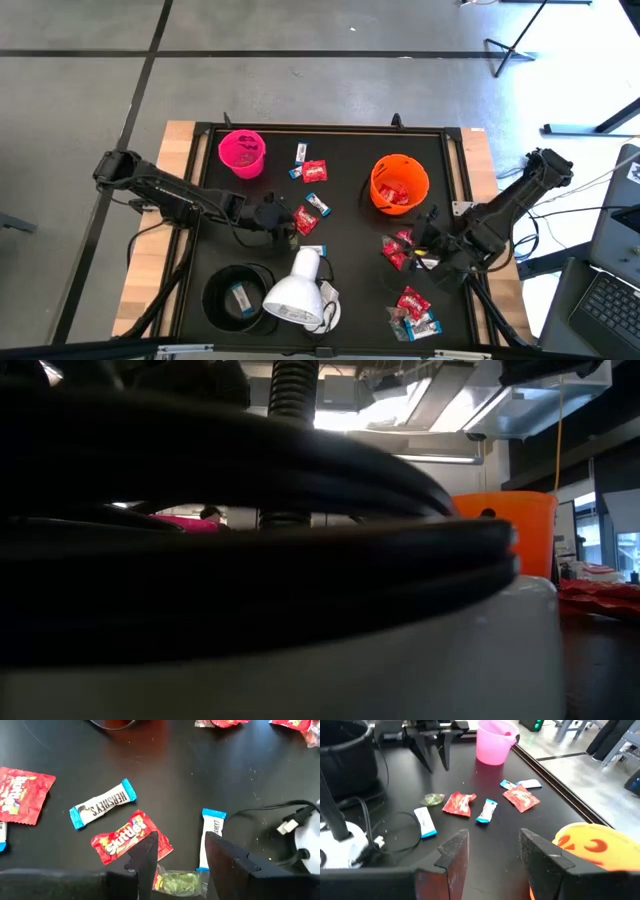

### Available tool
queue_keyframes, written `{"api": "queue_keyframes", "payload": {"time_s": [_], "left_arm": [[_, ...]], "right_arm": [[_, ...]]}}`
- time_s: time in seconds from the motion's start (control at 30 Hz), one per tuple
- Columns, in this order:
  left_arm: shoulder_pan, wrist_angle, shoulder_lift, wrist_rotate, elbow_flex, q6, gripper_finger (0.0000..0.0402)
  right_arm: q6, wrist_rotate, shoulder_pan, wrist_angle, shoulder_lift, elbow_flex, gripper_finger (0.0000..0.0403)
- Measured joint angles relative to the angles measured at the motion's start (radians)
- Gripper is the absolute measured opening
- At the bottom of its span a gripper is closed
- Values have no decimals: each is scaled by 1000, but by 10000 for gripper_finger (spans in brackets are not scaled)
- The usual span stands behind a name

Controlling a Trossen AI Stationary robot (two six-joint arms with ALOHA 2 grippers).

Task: Sort candy
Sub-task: Put the green gummy into the pink bucket

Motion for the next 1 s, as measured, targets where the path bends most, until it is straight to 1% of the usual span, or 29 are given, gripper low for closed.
{"api": "queue_keyframes", "payload": {"time_s": [0.17, 0.5, 0.7, 1.0], "left_arm": [[-1, 7, 0, -5, -2, 0, 153], [-1, 8, 0, -5, -2, -50, 153], [-1, 9, 0, -5, -3, -52, 153], [-17, 10, 0, -7, -3, -50, 153]], "right_arm": [[10, 5, -3, 18, 1, 0, 170], [39, 7, -3, 21, 65, 0, 170], [60, 8, -3, 22, 92, 0, 170], [60, 13, -3, 22, 98, 0, 170]]}}
